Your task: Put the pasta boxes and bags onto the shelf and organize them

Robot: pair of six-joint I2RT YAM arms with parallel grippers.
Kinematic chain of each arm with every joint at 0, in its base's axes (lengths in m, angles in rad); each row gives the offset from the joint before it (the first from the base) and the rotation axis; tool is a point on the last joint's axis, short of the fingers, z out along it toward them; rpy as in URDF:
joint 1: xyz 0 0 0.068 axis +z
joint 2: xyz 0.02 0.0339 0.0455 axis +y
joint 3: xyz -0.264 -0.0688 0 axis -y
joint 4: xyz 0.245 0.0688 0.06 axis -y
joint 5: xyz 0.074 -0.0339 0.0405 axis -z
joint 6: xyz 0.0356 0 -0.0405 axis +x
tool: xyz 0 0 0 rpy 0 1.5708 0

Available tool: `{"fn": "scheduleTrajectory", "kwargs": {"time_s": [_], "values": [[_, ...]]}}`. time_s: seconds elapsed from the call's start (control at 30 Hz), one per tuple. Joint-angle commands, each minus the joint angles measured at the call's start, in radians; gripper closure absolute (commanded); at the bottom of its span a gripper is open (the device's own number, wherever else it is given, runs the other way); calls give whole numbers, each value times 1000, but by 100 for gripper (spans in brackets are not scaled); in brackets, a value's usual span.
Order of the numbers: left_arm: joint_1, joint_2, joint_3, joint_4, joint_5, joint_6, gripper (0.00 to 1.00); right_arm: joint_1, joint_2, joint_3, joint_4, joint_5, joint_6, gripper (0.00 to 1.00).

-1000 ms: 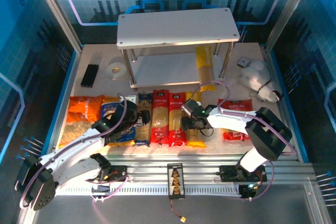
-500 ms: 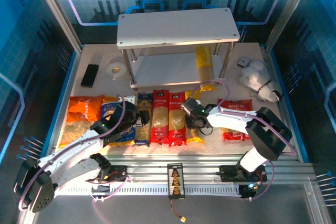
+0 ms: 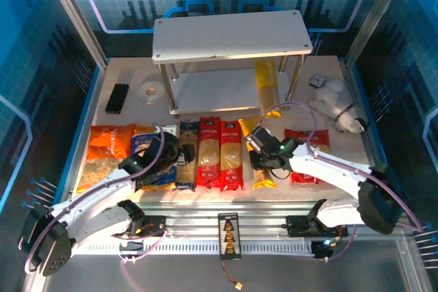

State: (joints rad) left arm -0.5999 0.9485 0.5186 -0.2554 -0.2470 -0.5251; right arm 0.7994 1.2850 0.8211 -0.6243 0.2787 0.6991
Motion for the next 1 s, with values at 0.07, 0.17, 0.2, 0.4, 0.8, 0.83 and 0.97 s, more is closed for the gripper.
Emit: {"fn": "scheduleTrajectory", "kwargs": {"time_s": [0.07, 0.17, 0.2, 0.4, 0.8, 0.83, 0.97], "values": [[-9, 17, 1, 25, -3, -3, 32, 25, -111, 92, -23, 11, -16, 100], [-9, 28, 4, 33, 1, -3, 32, 24, -120, 121, -3, 31, -42, 100], [-9, 31, 7, 34, 4, -3, 32, 21, -107, 141, 1, 40, -59, 100], [-9, 40, 17, 33, 15, -3, 32, -46, 43, 284, 68, 53, -169, 100], [-8, 24, 7, 16, -10, 14, 32, -226, 412, 583, 170, -4, -254, 100], [-8, 25, 7, 16, -12, 15, 32, -234, 438, 608, 171, -6, -261, 100], [-7, 29, 9, 14, -14, 19, 31, -265, 549, 709, 175, -11, -283, 100]]}}
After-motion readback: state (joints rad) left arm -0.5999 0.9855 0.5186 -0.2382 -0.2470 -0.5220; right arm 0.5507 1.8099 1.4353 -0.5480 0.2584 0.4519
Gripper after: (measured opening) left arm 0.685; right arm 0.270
